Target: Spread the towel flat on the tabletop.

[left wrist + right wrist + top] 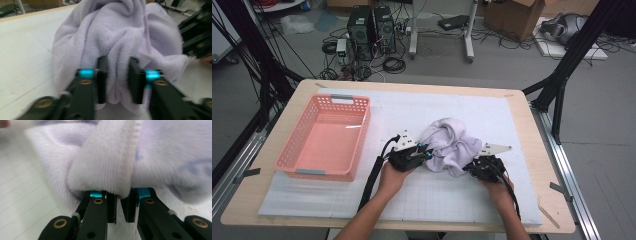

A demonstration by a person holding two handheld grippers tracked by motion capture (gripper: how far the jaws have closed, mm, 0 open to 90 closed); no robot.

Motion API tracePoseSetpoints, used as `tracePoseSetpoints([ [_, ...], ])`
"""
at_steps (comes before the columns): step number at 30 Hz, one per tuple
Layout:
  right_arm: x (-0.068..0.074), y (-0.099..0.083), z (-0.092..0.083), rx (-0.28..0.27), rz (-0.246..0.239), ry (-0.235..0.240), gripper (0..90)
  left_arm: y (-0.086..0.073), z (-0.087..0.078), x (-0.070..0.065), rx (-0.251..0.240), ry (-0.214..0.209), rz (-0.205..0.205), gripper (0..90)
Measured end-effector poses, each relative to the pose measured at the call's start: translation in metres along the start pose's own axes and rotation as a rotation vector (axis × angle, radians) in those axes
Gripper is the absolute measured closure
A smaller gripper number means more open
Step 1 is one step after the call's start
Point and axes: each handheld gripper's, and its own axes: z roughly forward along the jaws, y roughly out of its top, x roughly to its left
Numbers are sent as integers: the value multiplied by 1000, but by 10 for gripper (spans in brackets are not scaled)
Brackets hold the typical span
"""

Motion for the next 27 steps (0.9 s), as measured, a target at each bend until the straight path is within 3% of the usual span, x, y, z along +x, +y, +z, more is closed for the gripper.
tracePoseSetpoints([
  [1, 4, -4, -14, -9, -12, -4, 846, 0, -2, 1, 5, 6, 2, 786],
  [2, 4, -4, -14, -9, -12, -4, 846, 1, -4, 2, 5, 13, 4, 786],
  [5, 10, -15, -36, 1, -52, -34, 847, -1, -13, 6, -2, 21, -8, 786],
  [6, 16, -23, -51, 17, -74, -54, 848, -2, -17, 8, -6, 21, -13, 784],
  [10, 28, -33, -68, 26, -106, -49, 848, -11, -31, 11, 3, 26, -35, 787],
  [14, 57, -44, -82, 33, -153, 30, 845, -23, -44, 9, 28, 23, -32, 783],
  [15, 57, -44, -82, 33, -153, 30, 845, -26, -47, 9, 38, 20, -31, 783],
  [16, 64, -44, -83, 22, -165, 52, 792, -29, -49, 10, 49, 20, -38, 727],
  [17, 64, -44, -83, 22, -165, 52, 792, -31, -50, 11, 64, 17, -41, 727],
  [18, 65, -42, -83, 13, -155, 52, 726, -33, -51, 11, 80, 12, -36, 689],
  [19, 62, -35, -88, -36, -115, 35, 659, -35, -53, 12, 87, 7, -30, 626],
  [20, 60, -33, -90, -47, -107, 27, 641, -35, -54, 12, 86, 7, -32, 582],
  [21, 60, -33, -90, -47, -107, 27, 641, -34, -55, 12, 78, 2, -37, 582],
  [22, 52, -26, -93, -70, -101, -8, 597, -33, -56, 12, 62, 2, -46, 504],
  [24, 46, -23, -94, -81, -90, -29, 569, -28, -58, 12, 35, -3, -56, 469],
  [27, 22, -16, -94, -142, -24, -69, 520, -21, -58, 9, -5, -17, -59, 412],
])
